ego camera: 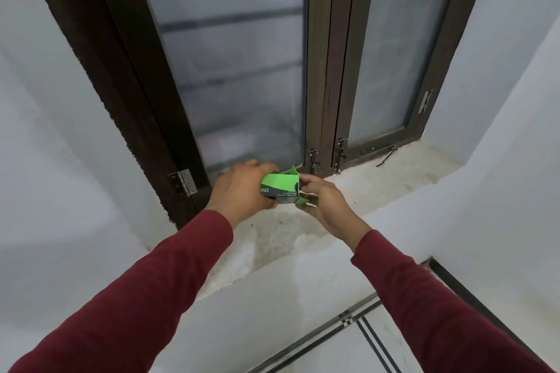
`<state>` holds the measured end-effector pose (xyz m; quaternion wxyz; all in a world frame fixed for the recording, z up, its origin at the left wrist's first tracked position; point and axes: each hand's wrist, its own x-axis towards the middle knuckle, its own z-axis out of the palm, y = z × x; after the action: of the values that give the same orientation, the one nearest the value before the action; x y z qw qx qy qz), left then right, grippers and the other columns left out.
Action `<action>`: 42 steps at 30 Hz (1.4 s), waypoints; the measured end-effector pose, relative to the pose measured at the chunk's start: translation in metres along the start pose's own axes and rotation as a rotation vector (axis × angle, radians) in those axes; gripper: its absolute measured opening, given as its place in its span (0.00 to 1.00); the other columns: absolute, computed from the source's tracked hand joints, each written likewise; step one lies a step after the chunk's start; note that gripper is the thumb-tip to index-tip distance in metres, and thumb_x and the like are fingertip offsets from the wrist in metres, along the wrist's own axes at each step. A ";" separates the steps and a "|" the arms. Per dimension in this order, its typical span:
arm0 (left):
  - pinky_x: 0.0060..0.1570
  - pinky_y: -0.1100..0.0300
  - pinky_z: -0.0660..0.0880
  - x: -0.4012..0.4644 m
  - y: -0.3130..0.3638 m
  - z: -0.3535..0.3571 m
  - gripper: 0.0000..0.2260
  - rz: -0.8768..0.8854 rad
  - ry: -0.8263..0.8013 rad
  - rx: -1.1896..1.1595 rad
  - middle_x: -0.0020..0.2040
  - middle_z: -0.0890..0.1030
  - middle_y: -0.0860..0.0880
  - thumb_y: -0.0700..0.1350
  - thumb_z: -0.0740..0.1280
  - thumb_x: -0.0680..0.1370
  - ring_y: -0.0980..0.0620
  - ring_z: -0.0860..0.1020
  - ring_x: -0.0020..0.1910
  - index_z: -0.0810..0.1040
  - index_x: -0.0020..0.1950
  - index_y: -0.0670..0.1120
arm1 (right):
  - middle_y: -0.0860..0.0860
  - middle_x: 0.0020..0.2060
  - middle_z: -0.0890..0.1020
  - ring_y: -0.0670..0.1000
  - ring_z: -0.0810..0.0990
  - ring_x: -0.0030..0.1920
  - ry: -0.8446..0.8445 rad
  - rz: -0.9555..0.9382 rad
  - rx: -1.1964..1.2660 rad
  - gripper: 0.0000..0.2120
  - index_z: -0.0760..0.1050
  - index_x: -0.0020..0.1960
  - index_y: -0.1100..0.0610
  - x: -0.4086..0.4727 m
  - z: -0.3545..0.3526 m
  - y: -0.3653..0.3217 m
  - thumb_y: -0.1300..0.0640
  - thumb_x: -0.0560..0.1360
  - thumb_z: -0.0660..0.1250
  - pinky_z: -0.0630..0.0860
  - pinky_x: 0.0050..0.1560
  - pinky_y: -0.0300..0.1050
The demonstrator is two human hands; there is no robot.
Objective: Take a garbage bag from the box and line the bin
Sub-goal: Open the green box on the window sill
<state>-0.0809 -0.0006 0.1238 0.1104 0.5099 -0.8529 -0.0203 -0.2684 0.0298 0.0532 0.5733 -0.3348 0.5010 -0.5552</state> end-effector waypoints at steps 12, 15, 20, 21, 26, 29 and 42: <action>0.49 0.50 0.71 0.025 0.032 -0.047 0.23 0.145 0.012 0.391 0.52 0.81 0.52 0.57 0.79 0.64 0.46 0.77 0.57 0.80 0.58 0.56 | 0.59 0.51 0.84 0.55 0.83 0.49 -0.040 0.278 0.520 0.12 0.81 0.59 0.61 -0.003 -0.009 0.020 0.56 0.80 0.68 0.84 0.52 0.48; 0.54 0.49 0.72 0.022 0.019 -0.048 0.27 0.027 0.001 0.306 0.55 0.81 0.52 0.60 0.79 0.64 0.45 0.74 0.60 0.79 0.61 0.57 | 0.59 0.51 0.83 0.53 0.82 0.48 -0.011 0.316 0.457 0.08 0.82 0.55 0.65 -0.002 -0.028 0.021 0.63 0.77 0.71 0.84 0.51 0.42; 0.62 0.45 0.68 0.005 -0.013 -0.014 0.30 -0.273 -0.052 0.137 0.57 0.80 0.46 0.63 0.77 0.67 0.42 0.69 0.65 0.78 0.66 0.55 | 0.61 0.55 0.77 0.54 0.80 0.50 0.249 0.355 0.367 0.17 0.78 0.61 0.67 0.000 -0.060 0.017 0.62 0.75 0.76 0.85 0.39 0.39; 0.63 0.46 0.68 0.002 -0.018 0.000 0.31 -0.338 -0.109 0.066 0.59 0.79 0.44 0.63 0.77 0.68 0.42 0.69 0.66 0.77 0.68 0.54 | 0.60 0.55 0.77 0.53 0.80 0.49 0.285 0.343 0.379 0.15 0.78 0.59 0.66 0.000 -0.062 0.016 0.61 0.76 0.75 0.84 0.38 0.39; 0.62 0.45 0.68 -0.008 -0.036 0.071 0.28 -0.474 -0.308 -0.007 0.65 0.73 0.45 0.61 0.75 0.71 0.40 0.66 0.66 0.76 0.69 0.55 | 0.59 0.51 0.78 0.54 0.79 0.47 0.252 0.377 0.468 0.09 0.77 0.55 0.64 -0.010 -0.048 0.015 0.62 0.78 0.72 0.85 0.40 0.43; 0.62 0.44 0.70 -0.010 -0.030 0.097 0.27 -0.473 -0.148 -0.021 0.67 0.71 0.47 0.59 0.72 0.74 0.40 0.65 0.66 0.73 0.71 0.55 | 0.60 0.51 0.77 0.55 0.78 0.47 0.184 0.419 0.527 0.09 0.78 0.55 0.65 -0.012 -0.035 0.017 0.62 0.77 0.71 0.85 0.42 0.46; 0.50 0.48 0.81 -0.010 -0.001 0.097 0.20 -0.923 -0.337 -1.854 0.58 0.85 0.41 0.52 0.66 0.78 0.42 0.82 0.54 0.78 0.67 0.44 | 0.56 0.46 0.84 0.52 0.81 0.43 0.345 0.271 0.026 0.06 0.80 0.52 0.57 -0.003 0.039 0.036 0.62 0.81 0.65 0.78 0.42 0.46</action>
<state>-0.0961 0.0004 0.0276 0.3190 0.4919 -0.2301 -0.7767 -0.2200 0.0313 0.0309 0.5527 -0.1570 0.6250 -0.5284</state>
